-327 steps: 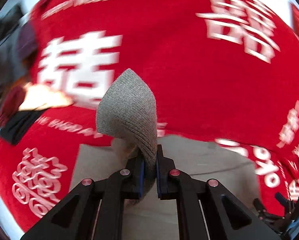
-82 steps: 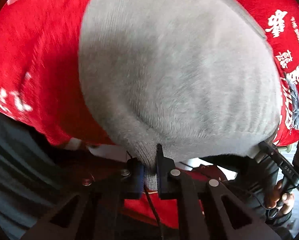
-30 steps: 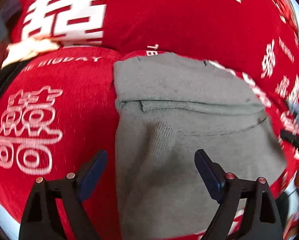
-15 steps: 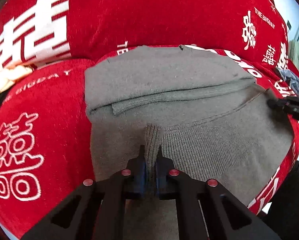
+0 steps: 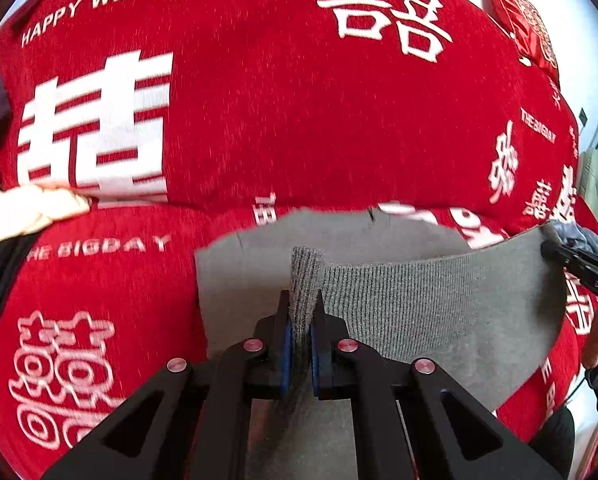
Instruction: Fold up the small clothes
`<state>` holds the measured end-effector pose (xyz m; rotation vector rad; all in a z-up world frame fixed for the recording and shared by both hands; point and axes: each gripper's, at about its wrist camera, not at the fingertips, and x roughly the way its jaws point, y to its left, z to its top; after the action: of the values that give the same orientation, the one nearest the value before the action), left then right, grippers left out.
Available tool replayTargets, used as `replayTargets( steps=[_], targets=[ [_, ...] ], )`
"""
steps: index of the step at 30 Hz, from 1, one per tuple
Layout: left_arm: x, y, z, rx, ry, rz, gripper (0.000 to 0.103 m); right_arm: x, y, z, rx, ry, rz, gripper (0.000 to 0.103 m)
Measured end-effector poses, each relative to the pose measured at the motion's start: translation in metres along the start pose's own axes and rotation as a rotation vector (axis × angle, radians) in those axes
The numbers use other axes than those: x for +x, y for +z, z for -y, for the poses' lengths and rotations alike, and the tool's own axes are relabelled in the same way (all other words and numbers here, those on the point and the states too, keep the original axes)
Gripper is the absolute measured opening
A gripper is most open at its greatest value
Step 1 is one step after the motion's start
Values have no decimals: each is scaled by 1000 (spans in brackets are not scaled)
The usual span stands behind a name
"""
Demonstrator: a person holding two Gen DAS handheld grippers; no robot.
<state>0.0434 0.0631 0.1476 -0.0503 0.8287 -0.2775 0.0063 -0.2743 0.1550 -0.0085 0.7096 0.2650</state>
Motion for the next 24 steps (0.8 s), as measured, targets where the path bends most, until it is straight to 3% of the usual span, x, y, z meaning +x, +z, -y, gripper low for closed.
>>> replayTargets(
  steps=[5, 11, 16, 21, 22, 23, 24],
  targets=[
    [35, 39, -9, -59, 20, -11, 8, 41, 38, 8, -3, -69, -14, 10],
    [108, 69, -30, -158, 63, -93, 8, 112, 62, 17, 1, -136, -77, 10],
    [167, 67, -43, -189, 103, -185, 8, 181, 57, 24, -11, -194, -184, 10],
    [212, 57, -63, -285, 107, -319, 10, 230, 35, 35, 19, -236, -290, 10],
    [218, 55, -68, -311, 97, -346, 22, 235, 31, 37, 27, -240, -306, 11],
    [222, 55, -74, -342, 83, -367, 34, 239, 28, 40, 39, -245, -324, 17],
    [221, 54, -81, -372, 82, -366, 66, 242, 25, 44, 56, -245, -348, 24]
  ],
)
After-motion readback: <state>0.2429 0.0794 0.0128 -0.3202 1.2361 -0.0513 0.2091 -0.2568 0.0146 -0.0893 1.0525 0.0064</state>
